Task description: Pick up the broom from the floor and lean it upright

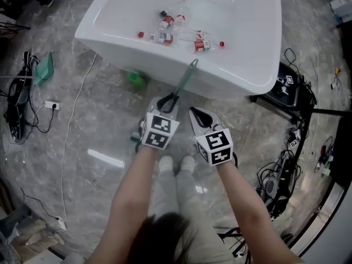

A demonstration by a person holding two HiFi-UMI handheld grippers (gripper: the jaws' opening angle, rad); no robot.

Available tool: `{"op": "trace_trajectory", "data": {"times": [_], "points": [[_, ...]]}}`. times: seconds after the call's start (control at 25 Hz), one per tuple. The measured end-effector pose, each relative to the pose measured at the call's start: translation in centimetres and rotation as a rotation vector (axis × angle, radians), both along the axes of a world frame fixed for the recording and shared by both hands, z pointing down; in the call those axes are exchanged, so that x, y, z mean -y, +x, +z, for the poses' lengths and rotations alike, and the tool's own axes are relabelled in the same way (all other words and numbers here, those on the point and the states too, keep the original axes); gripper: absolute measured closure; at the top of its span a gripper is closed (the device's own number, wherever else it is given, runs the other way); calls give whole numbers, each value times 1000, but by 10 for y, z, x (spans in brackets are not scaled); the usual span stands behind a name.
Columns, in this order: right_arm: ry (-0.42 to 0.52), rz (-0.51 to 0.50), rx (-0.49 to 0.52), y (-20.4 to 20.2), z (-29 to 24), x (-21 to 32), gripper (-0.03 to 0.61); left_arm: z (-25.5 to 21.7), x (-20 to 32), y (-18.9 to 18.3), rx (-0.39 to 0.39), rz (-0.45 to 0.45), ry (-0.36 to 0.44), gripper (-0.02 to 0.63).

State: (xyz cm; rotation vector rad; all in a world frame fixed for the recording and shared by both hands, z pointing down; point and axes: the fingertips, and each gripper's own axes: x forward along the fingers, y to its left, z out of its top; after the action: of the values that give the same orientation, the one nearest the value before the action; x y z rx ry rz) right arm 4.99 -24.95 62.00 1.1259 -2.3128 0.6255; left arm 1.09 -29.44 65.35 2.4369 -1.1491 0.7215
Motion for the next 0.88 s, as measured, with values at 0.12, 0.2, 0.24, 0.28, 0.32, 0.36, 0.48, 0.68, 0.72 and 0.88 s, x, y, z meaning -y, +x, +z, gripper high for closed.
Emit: {"op": "trace_trajectory", "data": {"times": [0.12, 0.2, 0.24, 0.28, 0.32, 0.36, 0.48, 0.68, 0.72, 0.88], "points": [[26, -13, -5, -1, -17, 12, 577, -12, 14, -1, 5, -4, 5, 543], [40, -18, -6, -1, -27, 19, 577, -18, 23, -2, 12, -14, 6, 543], [45, -23, -9, 0, -30, 21, 577, -20, 28, -2, 14, -24, 6, 541], [49, -26, -11, 0, -34, 23, 577, -22, 32, -3, 18, -35, 5, 541], [52, -28, -13, 1, -36, 24, 577, -22, 36, -3, 24, -44, 2, 541], [54, -29, -14, 1, -38, 25, 577, -23, 40, -3, 30, -51, -3, 540], [56, -38, -13, -1, -43, 27, 577, -25, 52, -2, 39, -64, -12, 540], [48, -41, -10, -2, -40, 24, 577, -28, 64, 5, 33, -49, -9, 538], [44, -38, -12, -2, -38, 23, 577, -28, 64, 6, 22, -45, -9, 537], [30, -25, -16, -1, -32, 19, 577, -25, 66, 5, 21, -50, -23, 512]]}}
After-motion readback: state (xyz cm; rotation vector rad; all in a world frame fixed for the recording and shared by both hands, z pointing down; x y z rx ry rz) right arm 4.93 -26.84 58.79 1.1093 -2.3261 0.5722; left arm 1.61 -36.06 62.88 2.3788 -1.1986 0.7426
